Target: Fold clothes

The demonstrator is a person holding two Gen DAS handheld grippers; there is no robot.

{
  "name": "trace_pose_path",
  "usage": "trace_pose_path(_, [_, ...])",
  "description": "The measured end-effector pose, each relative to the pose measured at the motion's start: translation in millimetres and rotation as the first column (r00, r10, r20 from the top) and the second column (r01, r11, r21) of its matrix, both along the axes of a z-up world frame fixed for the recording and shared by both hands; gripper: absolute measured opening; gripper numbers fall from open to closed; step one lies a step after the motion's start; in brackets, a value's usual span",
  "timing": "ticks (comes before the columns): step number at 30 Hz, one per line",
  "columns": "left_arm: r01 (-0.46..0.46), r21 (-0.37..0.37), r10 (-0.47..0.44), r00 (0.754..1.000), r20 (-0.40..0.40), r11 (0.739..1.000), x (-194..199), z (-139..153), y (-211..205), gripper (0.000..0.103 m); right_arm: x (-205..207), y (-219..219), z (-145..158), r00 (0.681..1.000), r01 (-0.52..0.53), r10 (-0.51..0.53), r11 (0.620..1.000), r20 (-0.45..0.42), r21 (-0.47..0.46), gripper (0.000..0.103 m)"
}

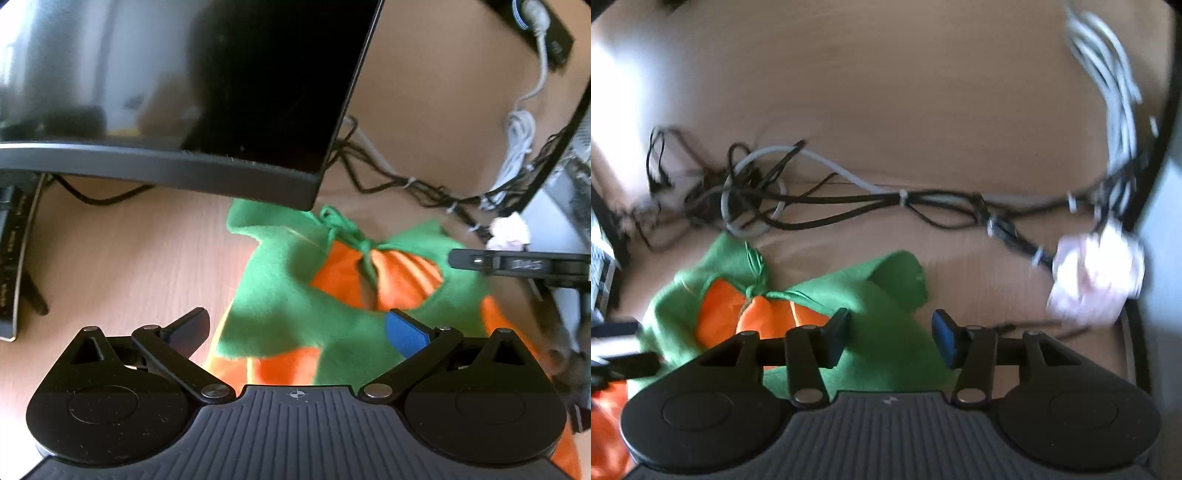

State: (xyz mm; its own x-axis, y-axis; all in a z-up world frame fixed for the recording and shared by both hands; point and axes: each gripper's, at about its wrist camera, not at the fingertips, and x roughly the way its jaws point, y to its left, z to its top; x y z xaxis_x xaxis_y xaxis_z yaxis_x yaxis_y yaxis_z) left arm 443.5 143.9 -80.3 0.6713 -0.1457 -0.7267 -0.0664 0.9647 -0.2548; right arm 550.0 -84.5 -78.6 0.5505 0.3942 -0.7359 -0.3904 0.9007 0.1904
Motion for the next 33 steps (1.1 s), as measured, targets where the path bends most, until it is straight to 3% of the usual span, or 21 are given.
trace_pose_path(3, [-0.004, 0.013, 0.004, 1.000, -0.014, 1.000, 7, -8, -1, 0.103, 6, -2, -12, 0.999, 0.011, -0.008, 0.998, -0.051, 0.062, 0.049])
trace_pose_path(9, [0.011, -0.019, -0.011, 1.000, -0.012, 1.000, 6, -12, 4, 0.103, 14, 18, -17, 0.997, -0.062, 0.067, 0.993, -0.044, 0.102, 0.048])
trace_pose_path(11, [-0.002, -0.070, 0.001, 1.000, -0.018, 0.998, 0, -8, 11, 0.103, 12, 33, -17, 0.996, -0.086, 0.086, 0.995, -0.011, 0.058, 0.022])
trace_pose_path(13, [-0.015, -0.133, 0.013, 1.000, -0.020, 0.991, -10, -2, 21, 0.103, 4, 42, -11, 0.994, -0.107, 0.106, 0.994, 0.035, 0.028, 0.017])
trace_pose_path(19, [0.023, -0.305, -0.014, 0.999, 0.032, 0.952, -63, 28, 64, 0.103, -76, 24, 58, 0.949, -0.234, 0.229, 0.972, 0.215, 0.000, 0.013])
trace_pose_path(23, [0.067, -0.354, -0.045, 0.997, 0.070, 0.933, -95, 50, 94, 0.103, -156, 2, 81, 0.929, -0.311, 0.314, 0.949, 0.196, -0.046, 0.011])
trace_pose_path(26, [0.085, -0.364, -0.054, 0.994, 0.094, 0.927, -102, 66, 99, 0.103, -210, -7, 60, 0.931, -0.337, 0.350, 0.933, 0.106, -0.122, 0.010])
trace_pose_path(29, [0.125, -0.337, -0.087, 0.988, 0.125, 0.933, -99, 82, 90, 0.103, -241, -19, 28, 0.959, -0.276, 0.283, 0.945, 0.021, -0.175, 0.010])
trace_pose_path(33, [0.227, -0.184, -0.209, 0.972, 0.111, 0.956, -93, 87, 51, 0.103, -261, -22, 21, 0.974, -0.210, 0.223, 0.953, 0.034, -0.217, 0.010])
